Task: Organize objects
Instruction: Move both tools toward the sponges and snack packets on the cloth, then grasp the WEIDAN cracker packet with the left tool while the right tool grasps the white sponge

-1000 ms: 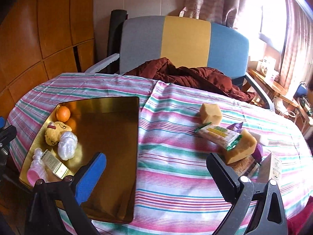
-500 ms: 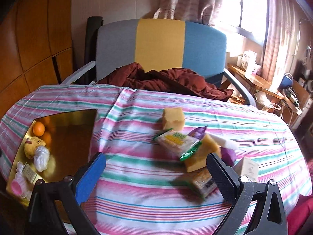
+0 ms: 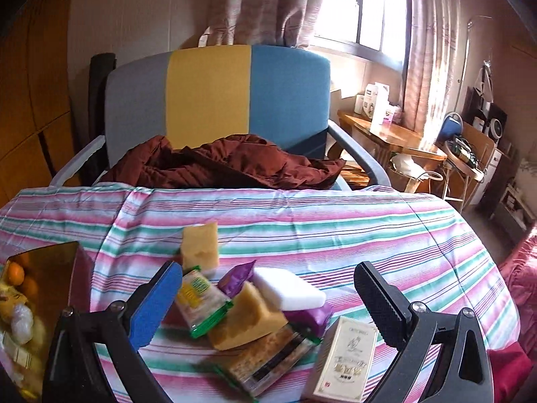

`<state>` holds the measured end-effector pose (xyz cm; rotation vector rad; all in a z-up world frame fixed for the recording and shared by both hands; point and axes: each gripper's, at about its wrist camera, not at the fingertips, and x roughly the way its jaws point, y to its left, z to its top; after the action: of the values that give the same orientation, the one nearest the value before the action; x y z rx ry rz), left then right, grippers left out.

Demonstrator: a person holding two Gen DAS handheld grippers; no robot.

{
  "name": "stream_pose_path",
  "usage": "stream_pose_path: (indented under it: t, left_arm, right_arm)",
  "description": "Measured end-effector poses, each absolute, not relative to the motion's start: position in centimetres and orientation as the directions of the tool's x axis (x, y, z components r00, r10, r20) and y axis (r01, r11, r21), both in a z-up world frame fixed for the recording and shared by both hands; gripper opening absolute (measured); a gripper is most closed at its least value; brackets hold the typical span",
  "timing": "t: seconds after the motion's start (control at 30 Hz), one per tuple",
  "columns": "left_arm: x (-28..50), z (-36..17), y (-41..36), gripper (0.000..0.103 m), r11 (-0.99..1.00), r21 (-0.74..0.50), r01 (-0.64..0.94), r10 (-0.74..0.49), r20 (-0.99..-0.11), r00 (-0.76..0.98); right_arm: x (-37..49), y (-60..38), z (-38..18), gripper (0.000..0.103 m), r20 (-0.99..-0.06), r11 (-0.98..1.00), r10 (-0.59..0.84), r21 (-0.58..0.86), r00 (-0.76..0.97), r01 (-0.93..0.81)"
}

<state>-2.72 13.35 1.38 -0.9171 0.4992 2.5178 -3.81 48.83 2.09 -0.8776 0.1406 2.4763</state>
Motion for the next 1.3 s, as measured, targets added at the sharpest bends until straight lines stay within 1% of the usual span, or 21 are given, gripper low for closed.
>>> stream_pose_path:
  t: [0.13, 0.27, 0.33, 0.4, 0.43, 0.47, 0.57, 0.63, 0.67, 0.7, 0.73, 0.77, 0.8, 0.87, 0.9, 1.03, 1.13, 1.2, 1.3]
  left_arm:
    - [-3.4, 1.3, 15.2, 0.061, -0.827, 0.138, -0.545, 0.306, -0.703, -0.643]
    - [-4.7, 1.1, 17.5, 0.061, -0.808, 0.054, -0.587, 0.357, -0.747, -0.560]
    - [-5.5, 0.8, 19.0, 0.061, -0.801, 0.024, -0.598, 0.369, -0.767, -0.525]
    - [-6.4, 0.5, 20.3, 0.061, -0.790, -0.049, -0.611, 0.403, -0.793, -0.458]
    - [-7.1, 0.3, 21.1, 0.061, -0.781, -0.122, -0.613, 0.441, -0.803, -0.401]
    - [-7.7, 0.2, 21.7, 0.061, -0.776, -0.164, -0.609, 0.462, -0.806, -0.370]
    - [-9.1, -0.3, 24.3, 0.061, -0.771, -0.226, -0.596, 0.484, -0.815, -0.318]
    - [-10.2, -0.9, 26.0, 0.062, -0.760, -0.288, -0.582, 0.511, -0.818, -0.263]
    - [-10.7, -1.3, 27.0, 0.063, -0.758, -0.311, -0.573, 0.517, -0.822, -0.238]
    - [-11.2, -1.7, 27.9, 0.067, -0.758, -0.327, -0.565, 0.520, -0.825, -0.221]
    - [-11.8, -2.2, 29.0, 0.072, -0.761, -0.348, -0.548, 0.523, -0.829, -0.199]
    - [-12.4, -2.7, 29.7, 0.075, -0.763, -0.368, -0.531, 0.523, -0.834, -0.174]
    - [-13.0, -3.4, 30.7, 0.078, -0.761, -0.402, -0.509, 0.530, -0.838, -0.131]
    - [-14.2, -4.8, 32.0, 0.080, -0.767, -0.461, -0.445, 0.542, -0.838, -0.067]
    - [-14.8, -5.6, 32.7, 0.083, -0.775, -0.478, -0.414, 0.539, -0.841, -0.039]
    - [-16.9, -8.8, 34.7, 0.085, -0.802, -0.536, -0.264, 0.545, -0.837, 0.041]
    - [-17.8, -10.2, 36.0, 0.085, -0.823, -0.528, -0.210, 0.529, -0.847, 0.058]
    - [-18.2, -11.1, 36.5, 0.085, -0.823, -0.544, -0.165, 0.538, -0.839, 0.083]
    - [-18.8, -11.3, 37.2, 0.085, -0.828, -0.543, -0.140, 0.538, -0.840, 0.079]
  right_arm:
    - [-3.4, 52.4, 0.8, 0.103, -0.619, -0.826, 0.447, -0.009, -0.646, -0.563]
    - [-2.5, 55.3, -0.9, 0.103, -0.671, -0.773, 0.410, 0.104, -0.617, -0.626]
    - [-2.1, 56.0, -0.8, 0.103, -0.666, -0.761, 0.388, 0.158, -0.637, -0.630]
    - [-1.8, 56.4, -0.9, 0.103, -0.669, -0.752, 0.377, 0.183, -0.641, -0.633]
    - [-1.8, 56.5, -1.0, 0.103, -0.675, -0.750, 0.364, 0.197, -0.642, -0.631]
    - [-1.8, 56.6, -1.2, 0.103, -0.681, -0.748, 0.347, 0.213, -0.645, -0.628]
    - [-1.8, 56.6, -1.3, 0.103, -0.684, -0.746, 0.335, 0.227, -0.648, -0.626]
    - [-1.7, 56.5, -1.1, 0.103, -0.677, -0.748, 0.333, 0.234, -0.656, -0.621]
    - [-1.6, 56.5, -1.0, 0.103, -0.674, -0.749, 0.331, 0.239, -0.661, -0.618]
    - [-1.6, 56.6, -1.0, 0.103, -0.672, -0.749, 0.328, 0.243, -0.663, -0.616]
    - [-1.6, 56.6, -1.0, 0.103, -0.671, -0.750, 0.325, 0.247, -0.666, -0.614]
    - [-1.5, 56.7, -1.0, 0.103, -0.670, -0.749, 0.321, 0.253, -0.669, -0.612]
    - [-1.5, 56.7, -0.9, 0.103, -0.669, -0.748, 0.315, 0.261, -0.673, -0.610]
    - [-1.3, 56.8, -0.9, 0.103, -0.664, -0.746, 0.308, 0.276, -0.681, -0.606]
    - [-1.3, 56.9, -0.8, 0.103, -0.663, -0.746, 0.304, 0.282, -0.684, -0.604]
    - [-1.0, 57.3, -0.9, 0.103, -0.660, -0.736, 0.279, 0.319, -0.697, -0.597]
    - [-1.0, 57.5, -1.1, 0.103, -0.661, -0.731, 0.261, 0.341, -0.703, -0.591]
    - [-1.1, 57.6, -1.2, 0.103, -0.665, -0.730, 0.253, 0.345, -0.702, -0.590]
    - [-1.1, 57.6, -1.3, 0.103, -0.667, -0.730, 0.240, 0.356, -0.706, -0.584]
